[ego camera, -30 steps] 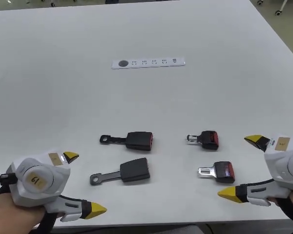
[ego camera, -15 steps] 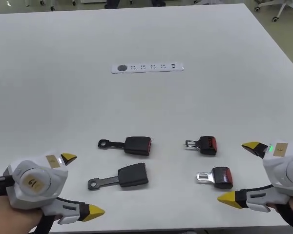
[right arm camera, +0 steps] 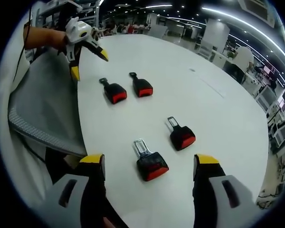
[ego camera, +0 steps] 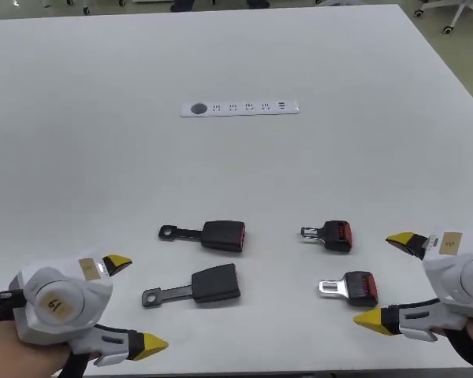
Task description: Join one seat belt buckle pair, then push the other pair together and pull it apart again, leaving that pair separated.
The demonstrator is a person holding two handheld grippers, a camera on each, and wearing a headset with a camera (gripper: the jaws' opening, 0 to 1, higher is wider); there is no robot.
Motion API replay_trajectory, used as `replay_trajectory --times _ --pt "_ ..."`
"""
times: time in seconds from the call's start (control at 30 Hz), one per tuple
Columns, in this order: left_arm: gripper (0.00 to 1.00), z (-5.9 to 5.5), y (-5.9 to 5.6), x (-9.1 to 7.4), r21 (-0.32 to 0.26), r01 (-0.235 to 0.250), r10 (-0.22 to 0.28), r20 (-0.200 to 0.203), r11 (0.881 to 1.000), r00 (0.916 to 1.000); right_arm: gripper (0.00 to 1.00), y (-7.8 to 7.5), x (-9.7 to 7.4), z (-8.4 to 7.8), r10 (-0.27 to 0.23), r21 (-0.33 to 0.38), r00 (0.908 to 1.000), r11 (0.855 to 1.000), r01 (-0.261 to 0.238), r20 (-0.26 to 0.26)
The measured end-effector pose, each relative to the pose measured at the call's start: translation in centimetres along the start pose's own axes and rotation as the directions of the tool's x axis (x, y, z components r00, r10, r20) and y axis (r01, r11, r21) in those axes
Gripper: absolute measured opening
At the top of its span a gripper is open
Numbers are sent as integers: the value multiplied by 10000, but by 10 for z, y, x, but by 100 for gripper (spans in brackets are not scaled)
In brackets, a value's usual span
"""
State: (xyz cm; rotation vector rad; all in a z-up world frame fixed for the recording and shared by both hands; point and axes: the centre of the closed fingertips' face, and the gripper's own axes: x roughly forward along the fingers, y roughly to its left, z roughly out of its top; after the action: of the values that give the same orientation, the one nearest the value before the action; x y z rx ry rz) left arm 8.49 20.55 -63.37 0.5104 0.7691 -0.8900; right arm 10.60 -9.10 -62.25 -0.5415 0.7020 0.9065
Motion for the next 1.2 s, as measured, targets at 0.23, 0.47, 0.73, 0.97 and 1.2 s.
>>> replay_trajectory --times 0.23,0.47,0.73,0.97,1.2 --pt "77 10 2 11 554 419 -421 28 9976 9991 68 1 4 -3 284 -381 9994 9988 -292 -203" --pt "71 22 0 23 633 660 -657 -72 9958 9978 62 1 6 -4 596 -697 9977 9956 -619 -334" --pt "61 28 -1 33 921 920 -920 -46 9915 9957 56 3 12 -5 1020 -1072 9933 9884 -1073 -538" --pt "55 27 -8 48 1130 1337 -1294 -447 9846 9906 51 5 21 -10 1634 -1500 9816 9727 -1771 -992" --pt "50 25 -6 59 1028 1417 -1329 -873 9846 9873 47 7 28 -20 1939 -1932 9696 9560 -2209 -1493"
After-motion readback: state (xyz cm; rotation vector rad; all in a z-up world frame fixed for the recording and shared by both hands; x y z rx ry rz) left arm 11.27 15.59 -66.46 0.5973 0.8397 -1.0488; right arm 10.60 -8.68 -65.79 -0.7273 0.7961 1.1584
